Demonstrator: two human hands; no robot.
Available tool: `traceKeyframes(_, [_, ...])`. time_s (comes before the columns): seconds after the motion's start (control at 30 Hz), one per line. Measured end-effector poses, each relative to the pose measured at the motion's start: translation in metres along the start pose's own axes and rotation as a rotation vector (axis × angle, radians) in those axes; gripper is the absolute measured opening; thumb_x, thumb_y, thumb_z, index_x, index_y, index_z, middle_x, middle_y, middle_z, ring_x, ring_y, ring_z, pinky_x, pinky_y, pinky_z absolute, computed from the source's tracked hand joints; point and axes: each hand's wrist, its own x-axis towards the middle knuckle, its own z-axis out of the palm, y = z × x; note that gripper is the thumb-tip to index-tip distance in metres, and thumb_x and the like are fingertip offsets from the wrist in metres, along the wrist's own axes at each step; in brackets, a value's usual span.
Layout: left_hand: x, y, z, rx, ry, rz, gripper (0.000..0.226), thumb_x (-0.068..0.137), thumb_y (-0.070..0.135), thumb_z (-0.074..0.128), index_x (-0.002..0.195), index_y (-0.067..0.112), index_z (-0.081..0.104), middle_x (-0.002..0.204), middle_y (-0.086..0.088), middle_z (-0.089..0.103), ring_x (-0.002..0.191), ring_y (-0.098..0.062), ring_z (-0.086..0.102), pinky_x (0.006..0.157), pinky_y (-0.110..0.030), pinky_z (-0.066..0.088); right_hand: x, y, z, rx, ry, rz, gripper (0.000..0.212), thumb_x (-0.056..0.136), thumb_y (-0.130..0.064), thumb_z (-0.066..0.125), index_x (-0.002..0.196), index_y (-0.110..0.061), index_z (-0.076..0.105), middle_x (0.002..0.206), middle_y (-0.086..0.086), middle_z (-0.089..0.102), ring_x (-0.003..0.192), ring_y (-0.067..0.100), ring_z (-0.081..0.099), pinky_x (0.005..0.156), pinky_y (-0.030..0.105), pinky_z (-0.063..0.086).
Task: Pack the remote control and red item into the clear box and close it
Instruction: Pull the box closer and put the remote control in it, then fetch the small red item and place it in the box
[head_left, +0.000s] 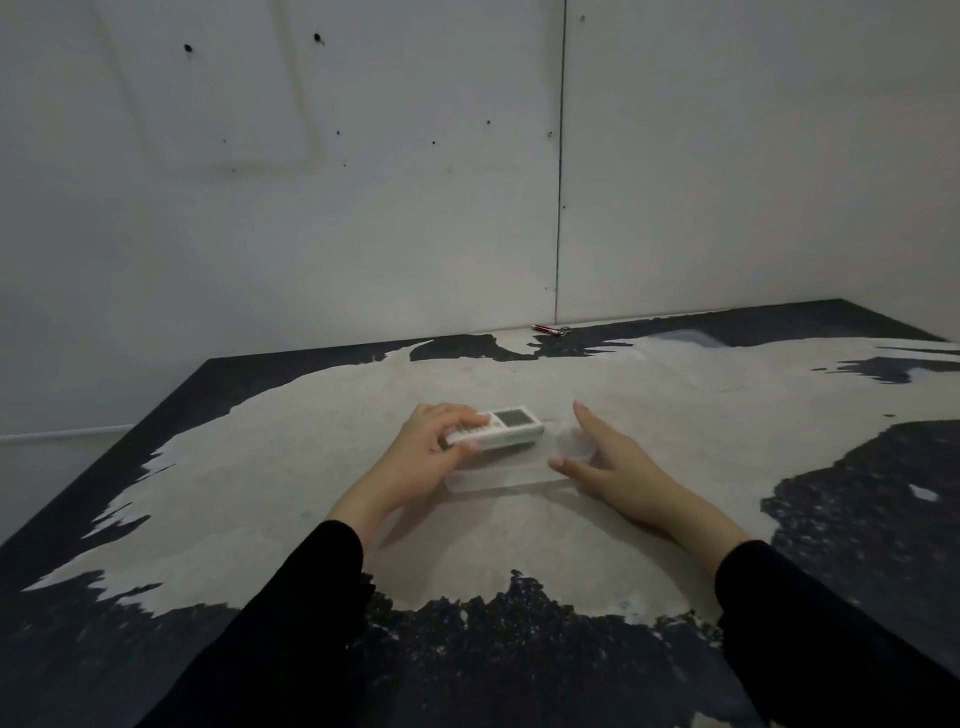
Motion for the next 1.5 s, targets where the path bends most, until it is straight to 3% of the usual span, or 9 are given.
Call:
traceKeyframes(0.13, [0.011, -0.002, 0.008, 0.054, -0.028, -0.042, 0.031, 0.082, 0.012, 0.062, 0.111, 0.021, 0.066, 0.120, 0.001, 0.058, 0.113, -0.016, 0.048, 0.100, -0.028, 0.034, 0.003, 0.001, 0.000, -0.007, 0.008, -0.007, 0.089, 0.083, -0.049, 0.059, 0.150, -0.018, 0.010, 0.159, 0.001, 0.015, 0.145, 0.016, 0.018, 0.115, 0.029, 0.016])
traceKeyframes(0.3, [0.010, -0.007, 0.016, 0.068, 0.121, -0.078, 0.031, 0.085, 0.002, 0.050, 0.107, 0.015, 0.068, 0.126, -0.007, 0.051, 0.122, -0.017, 0.040, 0.099, -0.013, 0.020, 0.004, 0.002, 0.001, -0.011, 0.029, -0.036, 0.085, 0.084, -0.046, 0.060, 0.149, -0.017, 0.013, 0.159, 0.002, 0.016, 0.145, 0.016, 0.019, 0.116, 0.030, 0.015])
traceKeyframes(0.63, [-0.003, -0.016, 0.026, 0.135, 0.175, -0.049, 0.051, 0.090, 0.048, 0.033, 0.123, 0.019, 0.060, 0.142, -0.004, 0.048, 0.138, -0.016, 0.028, 0.115, -0.037, 0.019, 0.005, 0.005, 0.002, -0.088, -0.003, -0.054, 0.080, 0.085, -0.052, 0.053, 0.149, -0.026, 0.013, 0.160, 0.000, 0.011, 0.146, 0.016, 0.013, 0.118, 0.036, 0.014])
traceKeyframes(0.8, [-0.005, -0.016, 0.026, 0.050, 0.160, -0.095, 0.044, 0.091, 0.048, 0.040, 0.125, 0.026, 0.058, 0.155, 0.000, 0.026, 0.143, -0.017, 0.017, 0.117, -0.041, 0.016, 0.023, 0.004, -0.006, 0.301, 0.176, 0.073, 0.051, 0.092, -0.044, 0.048, 0.138, -0.025, 0.040, 0.136, 0.000, 0.049, 0.119, 0.014, 0.047, 0.101, 0.031, 0.038])
traceKeyframes(0.93, [-0.003, -0.015, 0.030, -0.014, 0.190, -0.110, 0.038, 0.092, 0.042, 0.043, 0.122, 0.025, 0.059, 0.154, 0.005, 0.026, 0.132, -0.007, 0.030, 0.102, -0.018, 0.024, 0.086, 0.028, -0.020, 0.093, 0.310, 0.086, 0.032, 0.091, -0.016, 0.052, 0.123, -0.012, 0.054, 0.116, 0.009, 0.060, 0.094, 0.020, 0.056, 0.086, 0.027, 0.042])
traceKeyframes(1.03, [-0.001, -0.018, 0.032, -0.045, 0.217, -0.124, 0.033, 0.092, 0.038, 0.044, 0.118, 0.028, 0.061, 0.153, 0.008, 0.027, 0.128, -0.003, 0.031, 0.084, 0.001, 0.024, 0.147, 0.049, -0.021, -0.115, 0.271, 0.050, 0.034, 0.087, -0.006, 0.052, 0.121, -0.005, 0.054, 0.123, 0.019, 0.058, 0.107, 0.031, 0.056, 0.093, 0.033, 0.041])
traceKeyframes(1.2, [-0.001, -0.020, 0.033, -0.046, 0.242, -0.119, 0.029, 0.091, 0.041, 0.045, 0.114, 0.034, 0.061, 0.151, 0.014, 0.030, 0.132, -0.004, 0.032, 0.099, -0.020, 0.028, 0.233, 0.066, -0.028, -0.316, 0.250, 0.029, 0.039, 0.083, -0.007, 0.050, 0.121, -0.001, 0.051, 0.124, 0.028, 0.055, 0.116, 0.042, 0.050, 0.097, 0.042, 0.040])
traceKeyframes(1.37, [0.002, -0.024, 0.033, -0.018, 0.252, -0.089, 0.035, 0.086, 0.045, 0.043, 0.114, 0.036, 0.061, 0.149, 0.016, 0.033, 0.129, 0.001, 0.035, 0.092, -0.005, 0.026, 0.286, 0.070, -0.022, -0.494, 0.155, 0.142, 0.040, 0.090, -0.019, 0.043, 0.128, -0.006, 0.045, 0.134, 0.024, 0.049, 0.125, 0.042, 0.043, 0.104, 0.052, 0.031])
traceKeyframes(1.5, [0.002, -0.024, 0.033, -0.029, 0.242, -0.092, 0.035, 0.085, 0.044, 0.044, 0.114, 0.037, 0.061, 0.148, 0.017, 0.033, 0.128, 0.002, 0.035, 0.092, -0.005, 0.026, 0.293, 0.069, -0.018, -0.680, 0.312, 0.084, 0.031, 0.092, -0.024, 0.046, 0.111, -0.002, 0.055, 0.119, 0.022, 0.057, 0.111, 0.041, 0.051, 0.098, 0.051, 0.035])
